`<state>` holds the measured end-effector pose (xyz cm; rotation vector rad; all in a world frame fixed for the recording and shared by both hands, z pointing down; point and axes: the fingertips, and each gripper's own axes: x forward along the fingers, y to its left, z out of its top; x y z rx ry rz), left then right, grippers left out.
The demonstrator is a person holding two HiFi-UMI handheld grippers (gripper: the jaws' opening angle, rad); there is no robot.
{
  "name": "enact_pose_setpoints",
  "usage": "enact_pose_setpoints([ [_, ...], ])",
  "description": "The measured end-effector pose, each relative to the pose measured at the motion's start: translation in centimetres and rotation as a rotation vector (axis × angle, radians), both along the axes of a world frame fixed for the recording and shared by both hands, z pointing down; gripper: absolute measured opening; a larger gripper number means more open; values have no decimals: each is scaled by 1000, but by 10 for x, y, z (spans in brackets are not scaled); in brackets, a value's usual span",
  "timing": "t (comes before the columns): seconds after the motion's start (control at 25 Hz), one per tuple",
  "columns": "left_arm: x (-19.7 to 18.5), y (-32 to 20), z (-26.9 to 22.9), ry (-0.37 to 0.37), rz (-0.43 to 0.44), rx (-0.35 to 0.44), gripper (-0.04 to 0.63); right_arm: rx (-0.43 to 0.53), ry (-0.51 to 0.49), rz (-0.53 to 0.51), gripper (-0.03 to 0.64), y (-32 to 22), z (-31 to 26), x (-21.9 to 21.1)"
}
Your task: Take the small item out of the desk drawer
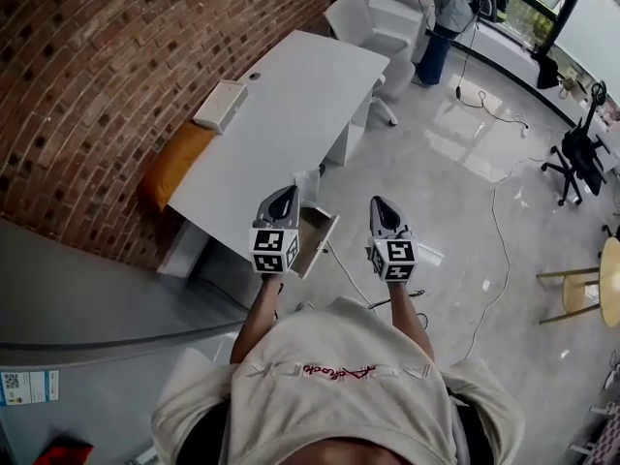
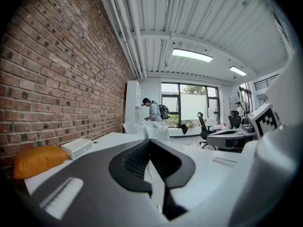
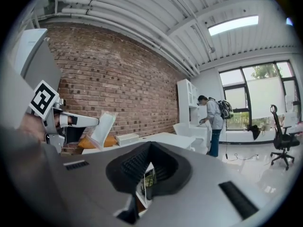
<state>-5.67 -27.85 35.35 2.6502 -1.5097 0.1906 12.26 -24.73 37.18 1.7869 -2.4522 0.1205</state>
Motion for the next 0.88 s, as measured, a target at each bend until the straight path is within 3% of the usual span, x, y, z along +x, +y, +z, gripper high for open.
enact_pose_setpoints([
  [0.32,-1,-4,-12,19,-7,20,9,33,27,-12,11,-13,-17,-5],
  [0.88,-6,-6,-10,15,0,9,9,5,41,-27,11,-16,-9,-14],
])
